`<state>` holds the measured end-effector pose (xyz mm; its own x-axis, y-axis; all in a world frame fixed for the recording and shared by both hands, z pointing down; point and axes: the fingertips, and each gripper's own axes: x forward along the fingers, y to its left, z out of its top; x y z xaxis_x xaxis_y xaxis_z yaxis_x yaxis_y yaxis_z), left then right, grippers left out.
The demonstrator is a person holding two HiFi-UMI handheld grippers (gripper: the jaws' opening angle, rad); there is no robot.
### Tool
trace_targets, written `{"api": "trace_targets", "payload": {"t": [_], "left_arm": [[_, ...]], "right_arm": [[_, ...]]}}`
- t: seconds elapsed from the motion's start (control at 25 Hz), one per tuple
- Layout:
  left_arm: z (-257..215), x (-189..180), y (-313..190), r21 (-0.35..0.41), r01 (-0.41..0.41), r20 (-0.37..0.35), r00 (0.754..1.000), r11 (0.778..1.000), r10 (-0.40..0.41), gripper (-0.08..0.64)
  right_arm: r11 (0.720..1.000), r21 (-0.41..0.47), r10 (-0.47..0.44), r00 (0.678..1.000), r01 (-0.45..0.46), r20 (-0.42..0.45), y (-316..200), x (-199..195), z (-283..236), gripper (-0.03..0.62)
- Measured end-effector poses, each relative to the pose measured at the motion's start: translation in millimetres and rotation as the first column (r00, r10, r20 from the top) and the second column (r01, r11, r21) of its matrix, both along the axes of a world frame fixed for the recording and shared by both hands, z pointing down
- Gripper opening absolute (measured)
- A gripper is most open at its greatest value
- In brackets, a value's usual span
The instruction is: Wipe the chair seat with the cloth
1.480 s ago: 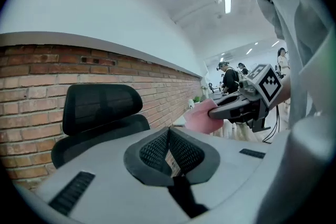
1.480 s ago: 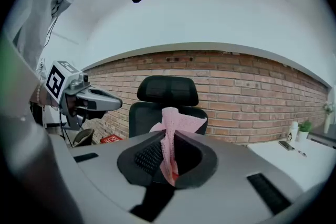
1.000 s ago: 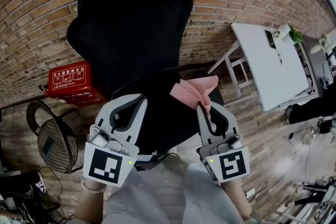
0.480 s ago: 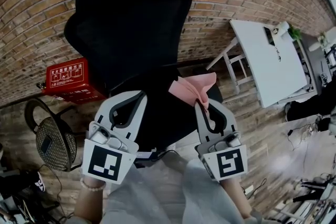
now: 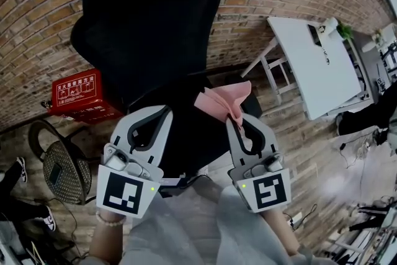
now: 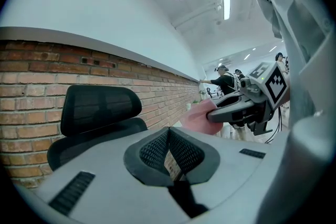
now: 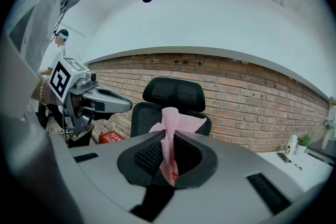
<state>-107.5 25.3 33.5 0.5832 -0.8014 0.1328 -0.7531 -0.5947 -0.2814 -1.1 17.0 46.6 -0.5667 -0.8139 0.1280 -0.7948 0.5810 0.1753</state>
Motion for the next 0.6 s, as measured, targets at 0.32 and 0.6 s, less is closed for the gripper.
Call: {"api": "trace_targets", "payload": {"t": [0.32,0.6], "left_arm": [[2.5,4.2,0.0,-0.006,-0.014,0.009,1.0,1.0,0.014,0.018],[3.4,4.0,-0.2,-0.005,-0.019,0.024,1.0,1.0,0.019,0.018]], "right_arm": [[1.0,0.006,0.008,1.0,-0.008,-0.008,2.8,1.1,1.9,0.057],[1.0,0.003,0.008,1.0,-0.008,-0.005,2.6,-0.4,2.8,0.057]]}}
